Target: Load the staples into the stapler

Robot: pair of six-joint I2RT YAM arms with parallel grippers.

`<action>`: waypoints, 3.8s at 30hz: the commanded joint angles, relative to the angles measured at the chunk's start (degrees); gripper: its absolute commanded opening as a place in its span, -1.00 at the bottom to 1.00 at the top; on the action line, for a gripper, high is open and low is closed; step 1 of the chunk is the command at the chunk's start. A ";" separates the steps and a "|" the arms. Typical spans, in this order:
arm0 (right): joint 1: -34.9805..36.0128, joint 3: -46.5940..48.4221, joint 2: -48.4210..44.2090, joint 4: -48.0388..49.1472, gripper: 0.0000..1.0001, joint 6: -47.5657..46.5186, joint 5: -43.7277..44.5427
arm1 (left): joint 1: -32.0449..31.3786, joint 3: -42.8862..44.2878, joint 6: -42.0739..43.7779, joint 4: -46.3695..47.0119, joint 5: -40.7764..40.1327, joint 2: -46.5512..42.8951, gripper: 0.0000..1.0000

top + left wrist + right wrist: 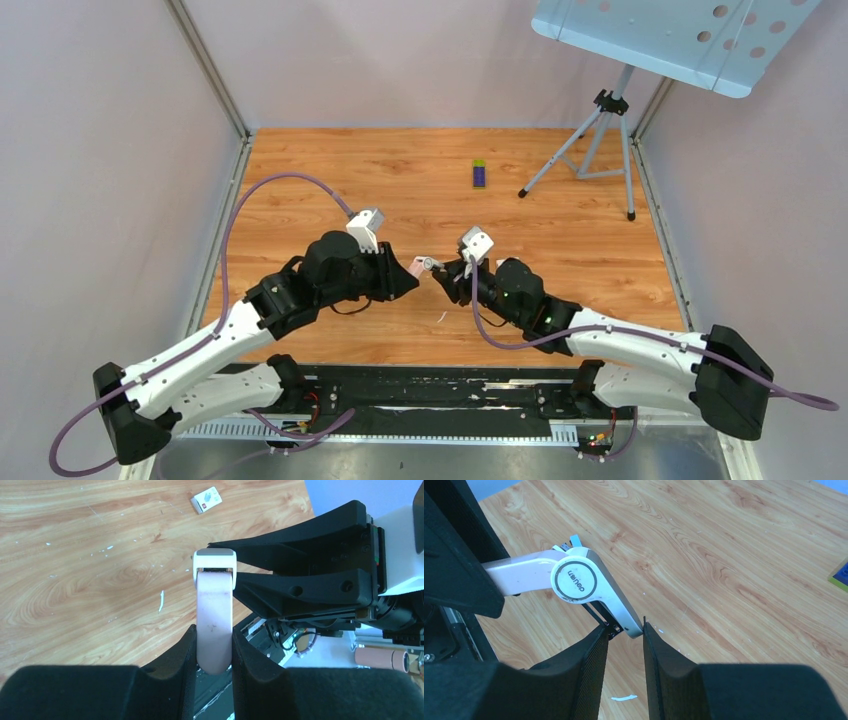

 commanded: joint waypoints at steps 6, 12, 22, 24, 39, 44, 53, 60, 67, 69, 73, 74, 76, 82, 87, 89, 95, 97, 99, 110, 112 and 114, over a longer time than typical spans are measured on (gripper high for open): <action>0.25 -3.55 -3.33 3.61 -0.34 -10.24 -3.32 | 0.08 3.89 4.94 -6.00 3.94 0.58 -1.00; 0.32 -3.31 -4.17 2.34 -0.34 -14.53 -3.99 | 0.11 6.08 8.12 -9.95 5.42 1.96 -1.00; 0.32 -5.51 -4.22 5.15 -0.32 -22.96 -5.61 | 0.14 8.32 12.60 -17.56 3.55 6.30 -1.00; 0.29 -5.59 -4.03 4.99 -0.30 -23.66 -7.95 | 0.34 8.02 12.77 -17.40 3.66 6.32 -1.00; 1.95 -5.03 0.16 6.64 0.32 -18.37 -17.99 | 4.90 9.75 12.83 -16.88 6.80 10.93 -1.00; 3.11 -4.45 3.37 7.74 0.45 -17.09 -15.95 | 5.11 9.92 12.32 -15.59 8.02 10.96 -1.00; 3.44 -3.98 7.99 14.62 0.45 -19.56 -9.91 | 5.19 10.21 12.94 -16.85 9.54 10.71 -1.00; 3.47 -3.66 10.33 17.60 0.01 -21.60 -10.12 | 5.36 10.05 13.39 -17.34 11.21 10.81 -1.00; 3.46 -5.00 10.23 19.10 -0.47 -17.04 -11.10 | 8.63 10.93 13.82 -17.89 13.27 10.69 -0.96; 3.41 -4.52 9.82 18.32 -0.55 -13.15 -11.18 | 9.95 11.89 14.19 -18.07 13.40 11.04 -0.68; 3.47 -3.00 9.60 16.45 -0.62 -2.36 -11.24 | 12.13 14.60 14.76 -17.44 11.55 11.48 0.08; 3.45 -2.06 9.77 14.61 -0.63 0.49 -10.79 | 12.25 15.41 15.01 -17.23 10.35 11.60 0.22; 3.48 0.29 9.93 9.27 -0.64 6.41 -7.49 | 12.22 16.67 15.68 -16.23 8.42 11.58 0.47; 3.13 6.08 9.61 -7.67 -0.60 23.17 3.59 | 12.18 12.02 13.35 -7.13 3.63 6.69 0.82; 3.11 7.45 8.10 -9.06 -0.60 32.14 4.00 | 12.03 4.56 9.63 4.06 3.88 2.18 0.83; 3.12 7.34 7.27 -7.98 -0.61 34.22 4.56 | 11.88 3.08 8.81 6.38 2.74 1.69 0.81; 3.08 7.18 5.19 -7.67 -0.63 36.85 6.25 | 11.41 1.59 7.75 9.26 2.62 3.14 0.72; 3.07 6.99 4.93 -7.68 -0.62 36.96 7.00 | 11.24 0.92 6.84 11.33 3.73 4.02 0.70; 3.12 6.90 5.13 -7.61 -0.61 36.64 7.50 | 10.86 0.07 6.20 13.23 4.55 4.91 0.67; 3.12 5.59 5.27 -6.66 -0.59 36.98 8.73 | 9.55 0.10 5.83 14.89 2.76 8.58 -0.29; 3.05 5.33 5.23 -6.87 -0.55 36.83 8.69 | 9.56 0.15 6.20 14.98 1.30 8.78 -0.51; 3.07 5.03 5.06 -7.55 -0.42 36.65 8.77 | 9.56 0.46 6.71 15.11 -0.08 9.55 -0.68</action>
